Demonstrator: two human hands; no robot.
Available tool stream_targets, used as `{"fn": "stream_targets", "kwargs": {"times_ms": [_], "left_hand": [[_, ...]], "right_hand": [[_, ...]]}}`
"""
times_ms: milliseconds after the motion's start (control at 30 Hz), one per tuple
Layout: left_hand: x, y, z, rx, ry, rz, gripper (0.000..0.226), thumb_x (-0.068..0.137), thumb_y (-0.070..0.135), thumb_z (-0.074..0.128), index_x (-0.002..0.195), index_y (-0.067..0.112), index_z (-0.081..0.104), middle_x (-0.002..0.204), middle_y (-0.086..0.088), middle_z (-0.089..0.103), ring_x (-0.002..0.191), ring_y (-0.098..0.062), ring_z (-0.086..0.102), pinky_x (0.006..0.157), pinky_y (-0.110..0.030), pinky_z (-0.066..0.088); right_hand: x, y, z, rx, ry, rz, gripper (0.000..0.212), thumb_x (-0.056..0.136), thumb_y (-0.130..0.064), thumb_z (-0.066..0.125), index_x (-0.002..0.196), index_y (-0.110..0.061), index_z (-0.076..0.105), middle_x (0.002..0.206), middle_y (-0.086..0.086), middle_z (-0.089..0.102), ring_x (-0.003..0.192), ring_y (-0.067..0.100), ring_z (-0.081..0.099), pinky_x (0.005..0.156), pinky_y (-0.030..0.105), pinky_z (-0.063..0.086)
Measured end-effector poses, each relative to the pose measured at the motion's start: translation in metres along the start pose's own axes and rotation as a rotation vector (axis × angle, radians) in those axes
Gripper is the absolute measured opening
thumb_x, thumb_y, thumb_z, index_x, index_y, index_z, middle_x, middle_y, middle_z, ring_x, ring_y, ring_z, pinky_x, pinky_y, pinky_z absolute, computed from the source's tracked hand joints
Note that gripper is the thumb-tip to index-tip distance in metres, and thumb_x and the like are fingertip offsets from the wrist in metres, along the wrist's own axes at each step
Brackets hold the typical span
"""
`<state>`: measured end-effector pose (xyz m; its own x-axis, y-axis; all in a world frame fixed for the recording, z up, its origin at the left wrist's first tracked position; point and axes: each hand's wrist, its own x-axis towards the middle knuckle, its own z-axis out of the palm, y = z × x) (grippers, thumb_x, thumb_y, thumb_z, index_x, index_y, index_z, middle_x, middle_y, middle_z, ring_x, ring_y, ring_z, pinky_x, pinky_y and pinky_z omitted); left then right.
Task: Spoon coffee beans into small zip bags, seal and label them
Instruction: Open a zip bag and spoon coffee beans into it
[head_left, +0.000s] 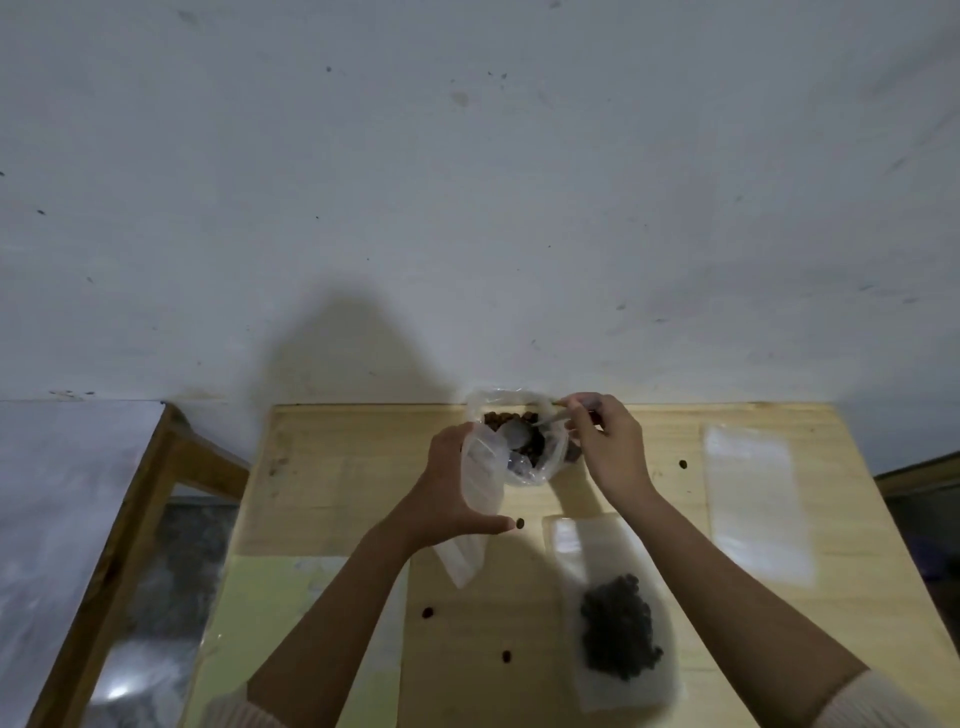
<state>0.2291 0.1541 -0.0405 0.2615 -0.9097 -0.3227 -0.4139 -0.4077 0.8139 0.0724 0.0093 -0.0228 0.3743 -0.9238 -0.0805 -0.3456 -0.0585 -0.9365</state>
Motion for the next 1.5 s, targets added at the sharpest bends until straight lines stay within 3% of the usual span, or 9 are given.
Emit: {"fn": "stream_targets", "kwargs": {"times_ms": [200,333,533,633,767,1000,1133,1333,1500], "left_hand": [[0.016,0.001,0.003,0.005,-0.025,-0.044,0.119,0.058,0.036,0.088,0.147,0.023,0.009,0.146,0.009,0.016,0.129,-0.011,0.029,0.102,-0.028,0.036],[0.015,0.003,0.006,0.012,0.007,-0.036,0.117,0.053,0.048,0.084,0.145,0.023,0.016,0.143,0.010,0.019,0.130,-0.015,0.033,0.102,-0.032,0.038],[0.003,0.024,0.009,-0.003,0.230,0.156,0.098,0.049,0.047,0.079,0.122,0.066,0.017,0.135,0.038,0.011,0.128,0.012,0.023,0.104,-0.033,0.032],[-0.001,0.031,0.012,0.075,0.300,0.209,0.099,0.053,0.038,0.081,0.128,0.054,0.019,0.137,0.041,0.004,0.127,0.019,0.015,0.099,-0.031,0.030],[-0.003,0.032,0.018,0.127,0.320,0.214,0.106,0.055,0.033,0.084,0.136,0.043,0.016,0.146,0.027,0.004,0.138,0.001,0.013,0.104,-0.041,0.034],[-0.009,0.025,0.029,0.079,0.169,0.164,0.109,0.056,0.043,0.082,0.127,0.066,0.002,0.146,0.030,0.001,0.139,0.001,0.010,0.110,-0.050,0.031],[-0.009,0.019,0.030,0.108,0.136,0.136,0.108,0.056,0.046,0.081,0.125,0.066,0.001,0.146,0.030,0.000,0.134,0.002,0.015,0.109,-0.049,0.033],[-0.004,0.016,0.031,0.179,0.152,0.094,0.114,0.057,0.041,0.085,0.146,0.035,0.013,0.148,0.023,-0.002,0.137,-0.009,0.020,0.106,-0.035,0.025],[-0.001,0.018,0.033,0.254,0.237,0.048,0.110,0.054,0.036,0.085,0.143,0.030,0.022,0.148,0.011,0.006,0.134,-0.012,0.023,0.093,-0.032,0.026]], "right_hand": [[0.001,0.012,-0.006,0.109,-0.055,0.009,0.017,0.095,-0.018,0.053,0.088,-0.028,0.065,0.088,-0.005,0.067,0.092,0.022,0.065,0.089,0.049,0.052],[-0.003,0.010,-0.011,0.123,-0.039,-0.018,0.018,0.095,-0.017,0.053,0.088,-0.029,0.065,0.088,-0.004,0.068,0.090,0.022,0.066,0.088,0.047,0.052],[-0.012,-0.005,-0.019,0.105,0.045,-0.133,0.018,0.096,-0.019,0.051,0.092,-0.032,0.062,0.096,0.002,0.067,0.090,0.015,0.065,0.083,0.034,0.053],[-0.022,-0.011,-0.021,0.054,0.092,-0.219,0.021,0.097,-0.015,0.048,0.091,-0.031,0.060,0.094,-0.005,0.064,0.086,0.003,0.063,0.077,0.016,0.048],[-0.036,-0.002,-0.019,-0.047,0.157,-0.354,0.018,0.096,-0.012,0.044,0.098,-0.014,0.062,0.093,-0.017,0.056,0.089,0.005,0.058,0.078,0.012,0.044],[-0.043,0.015,0.000,0.261,0.285,0.156,0.018,0.096,-0.009,0.047,0.087,-0.012,0.062,0.080,-0.005,0.063,0.081,0.018,0.063,0.079,0.029,0.052],[-0.032,0.017,0.002,0.530,0.300,0.358,0.021,0.093,-0.002,0.049,0.079,-0.010,0.063,0.085,0.006,0.063,0.078,0.020,0.063,0.072,0.019,0.056],[-0.025,0.013,-0.012,0.605,0.330,0.398,0.023,0.094,-0.002,0.047,0.077,-0.008,0.060,0.086,0.014,0.061,0.072,0.020,0.062,0.063,0.013,0.054],[-0.020,-0.001,-0.033,0.612,0.354,0.353,0.023,0.094,-0.003,0.046,0.077,-0.009,0.060,0.077,0.008,0.060,0.065,0.018,0.060,0.060,0.015,0.053]]}}
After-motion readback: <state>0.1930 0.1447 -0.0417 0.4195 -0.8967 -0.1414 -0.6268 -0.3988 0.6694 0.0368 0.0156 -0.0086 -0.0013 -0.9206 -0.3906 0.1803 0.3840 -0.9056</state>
